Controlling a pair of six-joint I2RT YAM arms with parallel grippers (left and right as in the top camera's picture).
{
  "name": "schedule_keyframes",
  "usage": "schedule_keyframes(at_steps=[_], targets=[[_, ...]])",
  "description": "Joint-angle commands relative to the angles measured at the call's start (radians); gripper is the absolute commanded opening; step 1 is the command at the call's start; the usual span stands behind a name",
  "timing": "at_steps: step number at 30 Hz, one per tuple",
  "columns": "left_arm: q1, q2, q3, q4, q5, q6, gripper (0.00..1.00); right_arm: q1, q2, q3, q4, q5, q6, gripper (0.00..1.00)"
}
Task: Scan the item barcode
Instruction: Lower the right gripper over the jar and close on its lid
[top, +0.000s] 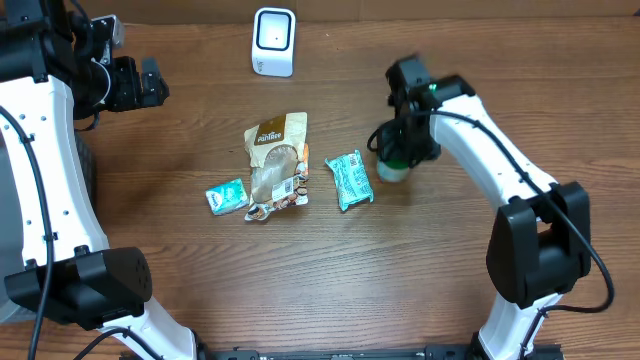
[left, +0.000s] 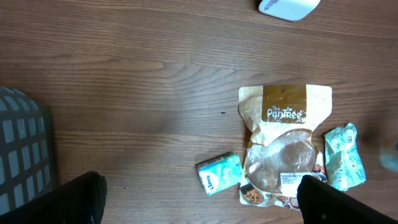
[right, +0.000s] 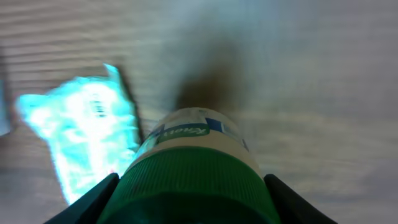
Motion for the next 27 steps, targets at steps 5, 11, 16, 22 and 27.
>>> schedule_keyframes(at_steps=[5, 11, 16, 22, 27], targets=[[0.004, -0.002, -0.002, 0.001, 0.009, 0.016, 0.99, 0.005, -0.032, 0.021, 0.011, 0.01, -0.586, 0.43], [0.004, -0.002, -0.002, 0.001, 0.009, 0.016, 1.0, 0.001, -0.03, -0.089, 0.113, 0.01, -0.84, 0.38], [0.004, -0.002, -0.002, 0.001, 0.009, 0.016, 1.0, 0.0, -0.029, -0.144, 0.16, 0.009, -0.892, 0.42], [0.004, -0.002, -0.002, 0.001, 0.009, 0.016, 1.0, 0.0, -0.03, -0.143, 0.159, 0.009, -0.848, 0.53], [0.004, -0.002, -0.002, 0.001, 0.009, 0.016, 1.0, -0.01, -0.04, -0.039, 0.084, 0.008, -0.566, 0.86]])
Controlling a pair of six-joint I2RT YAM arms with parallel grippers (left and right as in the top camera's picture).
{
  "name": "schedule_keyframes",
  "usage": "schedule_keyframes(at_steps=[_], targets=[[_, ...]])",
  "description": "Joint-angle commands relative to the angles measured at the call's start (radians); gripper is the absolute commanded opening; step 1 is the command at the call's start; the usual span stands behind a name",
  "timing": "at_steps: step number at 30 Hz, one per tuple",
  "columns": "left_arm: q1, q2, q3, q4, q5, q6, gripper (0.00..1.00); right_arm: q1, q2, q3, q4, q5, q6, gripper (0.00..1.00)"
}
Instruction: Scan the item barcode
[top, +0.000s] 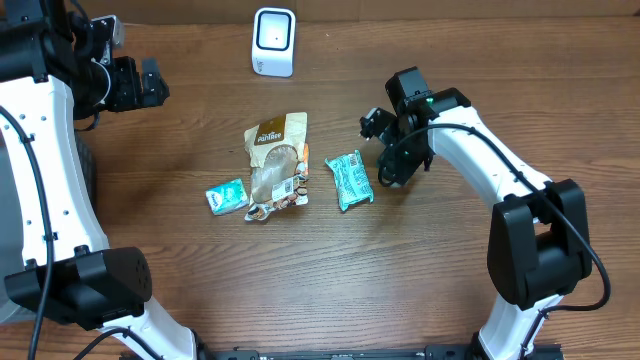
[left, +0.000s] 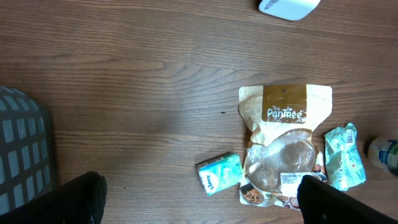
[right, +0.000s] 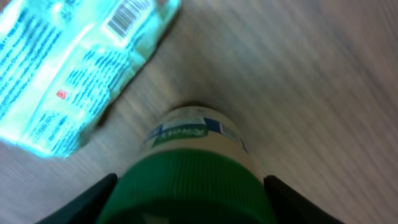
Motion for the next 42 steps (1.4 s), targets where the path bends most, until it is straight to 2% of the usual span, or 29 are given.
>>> schedule_keyframes(at_steps=[1, 2, 6, 9, 11, 14, 17, 22, 28, 32, 35, 38, 42], targets=[[0.004, -0.002, -0.002, 0.001, 0.009, 0.016, 0.99, -0.013, -0.033, 0.119, -0.029, -0.004, 0.242, 0.98], [0.004, -0.002, -0.002, 0.001, 0.009, 0.016, 1.0, -0.021, -0.033, 0.164, -0.061, -0.005, 0.34, 1.0], [0.004, -0.002, -0.002, 0.001, 0.009, 0.016, 1.0, -0.039, -0.033, 0.232, -0.124, -0.097, 0.537, 1.0], [0.004, -0.002, -0.002, 0.001, 0.009, 0.016, 1.0, -0.048, -0.03, 0.233, -0.156, -0.253, 0.649, 1.0], [0.004, -0.002, -0.002, 0.001, 0.009, 0.016, 1.0, -0.048, -0.022, 0.23, -0.184, -0.289, 0.682, 1.0], [0.004, -0.002, -0.002, 0.001, 0.009, 0.016, 1.0, -0.048, -0.018, 0.2, -0.178, -0.257, 0.855, 1.0], [0.004, -0.002, -0.002, 0.001, 0.009, 0.016, 1.0, -0.043, -0.018, 0.152, -0.162, -0.133, 1.072, 1.0], [0.004, -0.002, -0.002, 0.001, 0.009, 0.016, 1.0, -0.025, -0.018, 0.056, -0.082, 0.019, 1.209, 0.96], [0.004, -0.002, -0.002, 0.001, 0.009, 0.016, 0.99, -0.025, -0.018, -0.004, -0.037, 0.019, 1.226, 0.89], [0.004, -0.002, -0.002, 0.001, 0.009, 0.016, 1.0, -0.025, -0.018, -0.003, -0.05, 0.019, 1.21, 0.75], [0.004, -0.002, -0.002, 0.001, 0.009, 0.016, 1.0, -0.025, -0.018, 0.01, -0.044, -0.014, 1.136, 0.6], [0.004, -0.002, -0.002, 0.001, 0.009, 0.016, 1.0, -0.028, -0.02, 0.061, -0.051, -0.073, 1.002, 0.45], [0.004, -0.002, -0.002, 0.001, 0.009, 0.016, 0.99, -0.029, -0.022, 0.161, -0.082, -0.112, 0.792, 0.45]])
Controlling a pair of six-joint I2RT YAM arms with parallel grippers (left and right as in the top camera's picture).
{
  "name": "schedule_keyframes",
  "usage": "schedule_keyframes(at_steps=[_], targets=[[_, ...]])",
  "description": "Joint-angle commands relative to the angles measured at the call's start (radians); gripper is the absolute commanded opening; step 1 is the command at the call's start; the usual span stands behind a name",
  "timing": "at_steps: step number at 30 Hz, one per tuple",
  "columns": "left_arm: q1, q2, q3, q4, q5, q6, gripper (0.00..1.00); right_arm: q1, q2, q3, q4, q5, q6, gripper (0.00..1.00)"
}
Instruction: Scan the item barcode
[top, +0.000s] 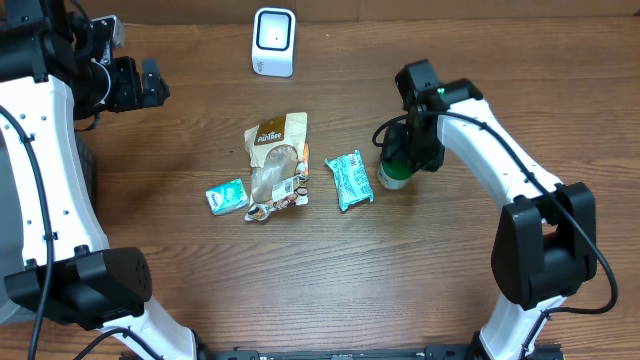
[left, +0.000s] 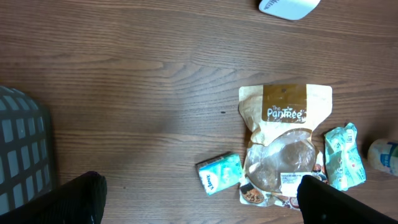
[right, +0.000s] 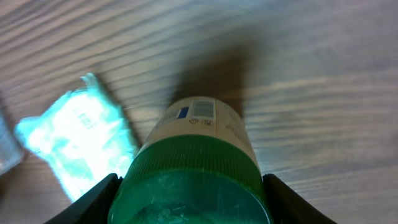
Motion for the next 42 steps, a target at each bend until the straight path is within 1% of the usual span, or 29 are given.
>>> schedule_keyframes(at_steps=[1, 5, 6, 7, 10, 11, 16, 20, 23, 27, 28, 32, 35, 36, 37, 38, 42], targets=[[0.004, -0.002, 0.0, 0.001, 0.009, 0.016, 0.99, 0.002, -0.014, 0.137, -0.016, -0.048, -0.297, 0.45], [0.004, -0.002, 0.0, 0.001, 0.009, 0.016, 0.99, 0.002, -0.013, 0.164, -0.02, -0.043, -0.61, 0.45], [0.004, -0.002, 0.0, 0.001, 0.009, 0.016, 0.99, 0.002, -0.013, 0.161, -0.029, -0.039, -0.722, 0.45], [0.004, -0.002, 0.0, 0.001, 0.009, 0.016, 1.0, 0.002, -0.013, 0.157, -0.03, -0.012, -0.768, 0.44], [0.004, -0.002, 0.0, 0.001, 0.009, 0.016, 1.0, 0.002, -0.009, 0.156, -0.031, 0.085, -0.829, 0.41], [0.004, -0.002, 0.0, 0.001, 0.009, 0.016, 1.0, 0.002, -0.008, 0.143, -0.029, 0.098, -0.909, 0.39], [0.004, -0.002, 0.0, 0.001, 0.009, 0.016, 1.0, 0.002, -0.007, 0.072, -0.015, 0.093, -1.131, 0.4], [0.004, -0.002, 0.0, 0.001, 0.009, 0.016, 1.0, 0.002, -0.005, 0.011, 0.015, 0.086, -1.246, 0.4], [0.003, -0.002, 0.0, 0.001, 0.009, 0.016, 0.99, 0.002, -0.005, -0.022, 0.041, 0.082, -1.25, 0.42], [0.004, -0.002, 0.0, 0.001, 0.009, 0.016, 1.0, 0.002, -0.005, -0.022, 0.04, 0.044, -1.241, 0.55], [0.004, -0.002, 0.0, 0.001, 0.009, 0.016, 1.0, 0.002, -0.006, -0.022, 0.036, 0.025, -1.235, 0.63], [0.003, -0.002, 0.0, 0.001, 0.009, 0.016, 1.0, -0.002, -0.006, -0.008, 0.037, 0.023, -1.131, 0.76], [0.003, -0.002, 0.0, 0.001, 0.009, 0.015, 1.0, -0.014, -0.006, 0.023, 0.025, 0.023, -1.009, 0.86], [0.003, -0.002, 0.0, 0.001, 0.009, 0.016, 1.0, -0.019, -0.006, 0.039, 0.016, 0.023, -0.961, 0.95], [0.003, -0.002, 0.0, 0.001, 0.009, 0.016, 0.99, -0.026, -0.006, 0.059, 0.003, 0.022, -0.903, 0.98], [0.003, -0.002, 0.0, 0.001, 0.009, 0.016, 1.0, -0.031, -0.006, 0.077, -0.009, 0.023, -0.842, 1.0], [0.003, -0.002, 0.0, 0.001, 0.009, 0.016, 1.0, -0.056, -0.006, 0.146, -0.074, 0.015, -0.509, 1.0]])
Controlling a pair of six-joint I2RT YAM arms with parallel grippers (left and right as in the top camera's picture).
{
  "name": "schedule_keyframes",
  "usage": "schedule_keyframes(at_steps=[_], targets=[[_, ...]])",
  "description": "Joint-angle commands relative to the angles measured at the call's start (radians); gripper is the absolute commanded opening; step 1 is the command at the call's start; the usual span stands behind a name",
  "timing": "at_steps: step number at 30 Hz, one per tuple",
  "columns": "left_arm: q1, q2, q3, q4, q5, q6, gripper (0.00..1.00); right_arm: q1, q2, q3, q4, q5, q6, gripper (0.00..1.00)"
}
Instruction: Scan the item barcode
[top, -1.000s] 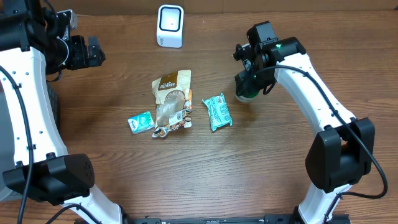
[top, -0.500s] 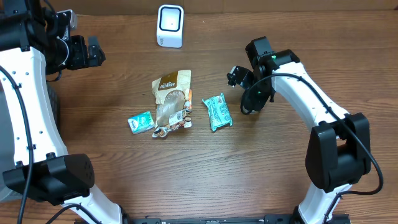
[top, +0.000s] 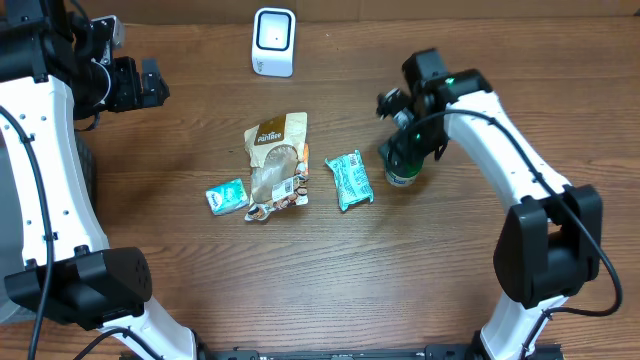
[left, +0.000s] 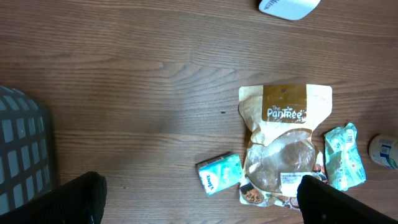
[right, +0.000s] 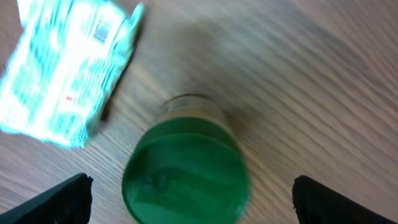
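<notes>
A white bottle with a green cap (top: 402, 166) stands upright on the wooden table (top: 330, 270), just right of a teal snack packet (top: 348, 181). In the right wrist view the green cap (right: 185, 169) sits straight below my right gripper (right: 189, 196), whose fingers are spread wide on either side and do not touch it. From overhead the right gripper (top: 410, 125) hangs over the bottle. The white barcode scanner (top: 273, 41) stands at the table's far edge. My left gripper (top: 150, 85) is open and empty at the far left, high above the table.
A brown Pantree pouch (top: 277, 165) and a small teal packet (top: 227, 195) lie left of the teal snack packet. In the left wrist view a grey basket (left: 22, 149) shows at the left, and the scanner (left: 289, 6) at the top edge.
My right gripper was shut on the bottle's green cap. Now it is open and the bottle stands free on the table beneath it. The left arm has not moved.
My right gripper held the bottle by its cap beside the teal packet. At the two later moments it still held it near the same spot at different angles. Now the bottle is let go, upright on the table.
</notes>
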Motion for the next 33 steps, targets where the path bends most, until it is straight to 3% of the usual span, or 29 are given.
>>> schedule_keyframes(at_steps=[1, 9, 14, 16, 21, 25, 33], targets=[[0.003, -0.002, 0.0, 0.001, 0.009, 0.016, 1.0, -0.032, -0.009, 0.081, -0.041, -0.033, 0.406, 1.0], [0.003, -0.002, 0.0, 0.001, 0.009, 0.016, 1.0, -0.024, -0.008, -0.007, 0.014, -0.163, 0.841, 1.0], [0.003, -0.002, 0.0, 0.001, 0.009, 0.016, 1.0, 0.036, -0.008, -0.121, 0.112, 0.006, 1.058, 0.93], [0.003, -0.002, 0.0, 0.001, 0.009, 0.016, 1.0, 0.04, -0.008, -0.13, 0.109, 0.043, 1.075, 0.9], [0.003, -0.002, 0.0, 0.001, 0.009, 0.016, 1.0, 0.039, -0.008, -0.13, 0.103, 0.054, 1.064, 0.69], [0.003, -0.002, 0.0, 0.001, 0.009, 0.016, 0.99, 0.038, -0.011, -0.108, 0.097, 0.041, 0.963, 0.61], [0.003, -0.002, 0.0, 0.001, 0.009, 0.016, 0.99, 0.038, -0.029, 0.054, 0.001, -0.08, 0.468, 0.59]])
